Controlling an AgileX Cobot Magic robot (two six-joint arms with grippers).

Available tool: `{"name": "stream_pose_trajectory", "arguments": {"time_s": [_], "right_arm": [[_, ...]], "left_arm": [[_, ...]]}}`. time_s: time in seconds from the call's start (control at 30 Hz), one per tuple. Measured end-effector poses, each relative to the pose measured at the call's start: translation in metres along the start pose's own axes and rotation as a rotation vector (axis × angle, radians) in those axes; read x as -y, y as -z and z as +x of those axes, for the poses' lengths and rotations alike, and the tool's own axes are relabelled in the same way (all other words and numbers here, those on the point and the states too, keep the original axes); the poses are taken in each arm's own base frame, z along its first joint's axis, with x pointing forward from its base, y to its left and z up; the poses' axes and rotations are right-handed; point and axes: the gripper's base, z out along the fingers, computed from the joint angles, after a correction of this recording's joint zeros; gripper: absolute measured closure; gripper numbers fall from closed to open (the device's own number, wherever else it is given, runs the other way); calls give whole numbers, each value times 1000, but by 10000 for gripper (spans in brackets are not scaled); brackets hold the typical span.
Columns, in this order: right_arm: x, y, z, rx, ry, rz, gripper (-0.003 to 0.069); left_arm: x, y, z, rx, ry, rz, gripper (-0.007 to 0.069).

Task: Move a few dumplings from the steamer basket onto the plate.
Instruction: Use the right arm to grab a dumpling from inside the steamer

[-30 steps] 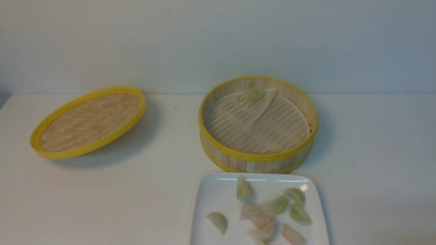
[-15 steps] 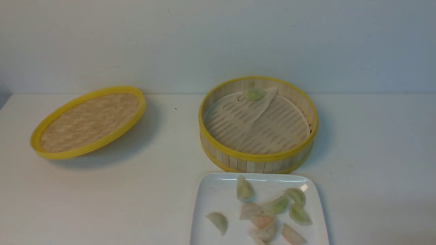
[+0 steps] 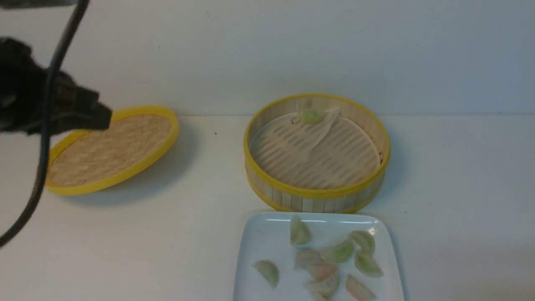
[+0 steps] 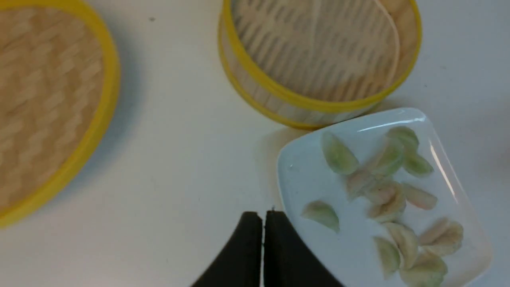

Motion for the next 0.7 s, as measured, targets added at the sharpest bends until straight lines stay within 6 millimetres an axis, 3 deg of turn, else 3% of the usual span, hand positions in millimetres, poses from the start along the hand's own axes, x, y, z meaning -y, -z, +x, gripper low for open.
{"name": "stream_pose_trajectory", "arguments": {"time_s": [0.03,0.2,0.33,0.4,0.53,0.7], "right_arm": [[0,0,0,0,0,0,673],[0,0,0,0,0,0,673],[0,0,0,0,0,0,673],[0,0,0,0,0,0,673],[0,0,0,0,0,0,673],[0,0,0,0,0,0,673]], "left_arm": [[0,-3,-6,-6,-19,11,630],[9,-58,-73,-79,-188,120,630],[19,-101,-108,-68,-296,149,630],[23,-140,-126,-67,-364,144,630],[34,-191,-144,-37,-440,132,630],[36,-247,-143,-36,-476,150,630]]}}
